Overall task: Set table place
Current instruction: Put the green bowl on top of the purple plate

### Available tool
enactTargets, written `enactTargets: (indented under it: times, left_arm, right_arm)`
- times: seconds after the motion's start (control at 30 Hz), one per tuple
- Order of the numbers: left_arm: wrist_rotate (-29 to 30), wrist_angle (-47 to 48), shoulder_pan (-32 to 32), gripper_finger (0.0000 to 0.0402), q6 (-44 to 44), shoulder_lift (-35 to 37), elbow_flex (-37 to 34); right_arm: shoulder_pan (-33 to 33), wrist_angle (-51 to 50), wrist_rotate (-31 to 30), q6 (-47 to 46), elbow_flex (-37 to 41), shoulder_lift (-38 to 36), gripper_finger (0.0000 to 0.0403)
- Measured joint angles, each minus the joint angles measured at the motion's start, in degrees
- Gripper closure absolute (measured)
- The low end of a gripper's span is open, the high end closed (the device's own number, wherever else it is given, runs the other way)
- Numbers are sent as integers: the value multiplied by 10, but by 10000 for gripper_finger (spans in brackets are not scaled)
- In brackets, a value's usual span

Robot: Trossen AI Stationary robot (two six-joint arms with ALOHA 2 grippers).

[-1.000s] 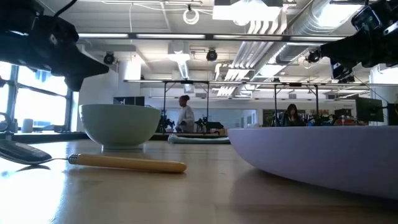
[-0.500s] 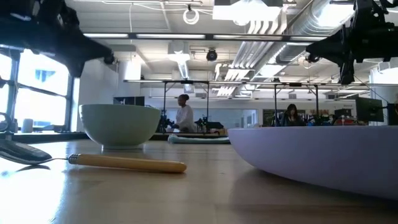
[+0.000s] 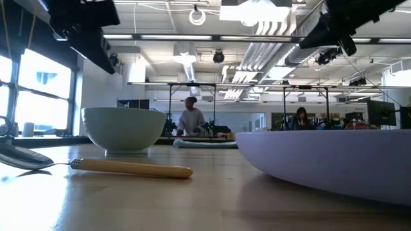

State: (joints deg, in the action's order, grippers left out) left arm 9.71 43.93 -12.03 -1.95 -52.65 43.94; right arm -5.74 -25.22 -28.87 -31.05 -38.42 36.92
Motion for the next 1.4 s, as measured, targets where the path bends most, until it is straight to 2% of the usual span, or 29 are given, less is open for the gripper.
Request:
enactTargets:
  times: [0.13, 0.23, 0.4, 0.57, 0.67, 0.87, 1.23, 1.33, 1.4]
  left_arm:
    - [-64, 2, 0, 385, 71, -97, 39]
    - [-82, 8, 0, 356, 110, -159, 66]
    - [-54, 49, -10, 290, 144, -240, 116]
    - [-18, 77, -64, 239, 153, -282, 149]
    - [-43, 64, -112, 223, 168, -293, 150]
    - [-131, 37, -181, 216, 211, -316, 127]
    - [-149, 9, -183, 221, 215, -392, 117]
    - [-146, 4, -183, 243, 210, -399, 117]
    - [-146, 1, -183, 274, 204, -399, 118]
  right_arm:
    - [-24, -84, 8, 23, -99, 72, 377]
    - [-32, -130, 12, 41, -166, 114, 345]
    - [-33, -172, 13, 91, -247, 167, 295]
    - [-33, -179, 13, 119, -276, 199, 269]
    - [-33, -181, 15, 118, -269, 210, 268]
    - [-33, -196, 20, 105, -253, 232, 267]
    - [-33, -198, 22, 89, -253, 257, 267]
    - [-33, -198, 22, 82, -253, 265, 271]
    - [-33, -198, 22, 76, -253, 270, 280]
